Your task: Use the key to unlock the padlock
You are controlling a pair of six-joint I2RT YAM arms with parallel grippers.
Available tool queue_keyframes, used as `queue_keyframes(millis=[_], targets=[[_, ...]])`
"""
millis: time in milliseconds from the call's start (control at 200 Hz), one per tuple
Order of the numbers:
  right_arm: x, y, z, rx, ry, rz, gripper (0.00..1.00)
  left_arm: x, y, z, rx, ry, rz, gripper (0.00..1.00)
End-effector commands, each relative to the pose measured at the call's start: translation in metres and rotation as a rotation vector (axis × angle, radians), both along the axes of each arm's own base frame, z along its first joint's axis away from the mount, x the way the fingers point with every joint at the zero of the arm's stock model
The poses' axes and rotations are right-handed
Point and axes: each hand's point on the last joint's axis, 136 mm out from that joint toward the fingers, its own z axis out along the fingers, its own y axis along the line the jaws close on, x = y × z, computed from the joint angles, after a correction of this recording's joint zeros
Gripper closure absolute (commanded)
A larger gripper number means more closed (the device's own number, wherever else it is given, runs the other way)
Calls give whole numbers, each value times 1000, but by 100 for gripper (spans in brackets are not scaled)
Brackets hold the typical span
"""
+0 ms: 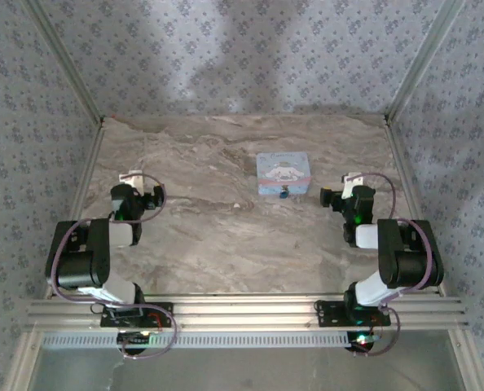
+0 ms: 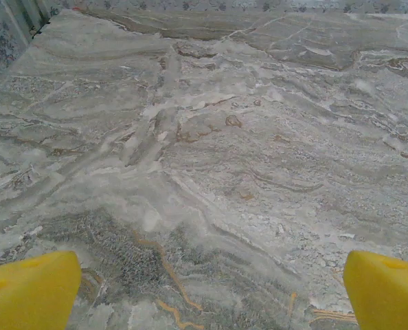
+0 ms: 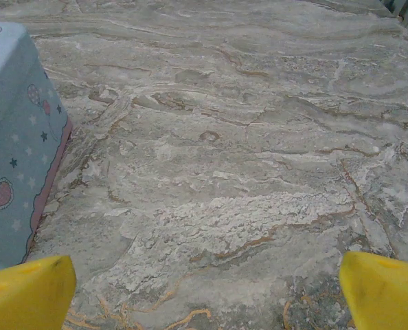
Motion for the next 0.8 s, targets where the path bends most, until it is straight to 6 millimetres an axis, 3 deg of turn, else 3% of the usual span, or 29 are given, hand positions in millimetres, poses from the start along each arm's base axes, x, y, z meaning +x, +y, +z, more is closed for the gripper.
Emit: queue_keyframes(millis=[0, 794], targets=[[8, -2, 11, 1, -35, -14, 0, 4, 0, 4, -8, -9, 6, 2], [7, -2, 10, 9, -35, -12, 0, 4, 0, 5, -11, -14, 6, 2]])
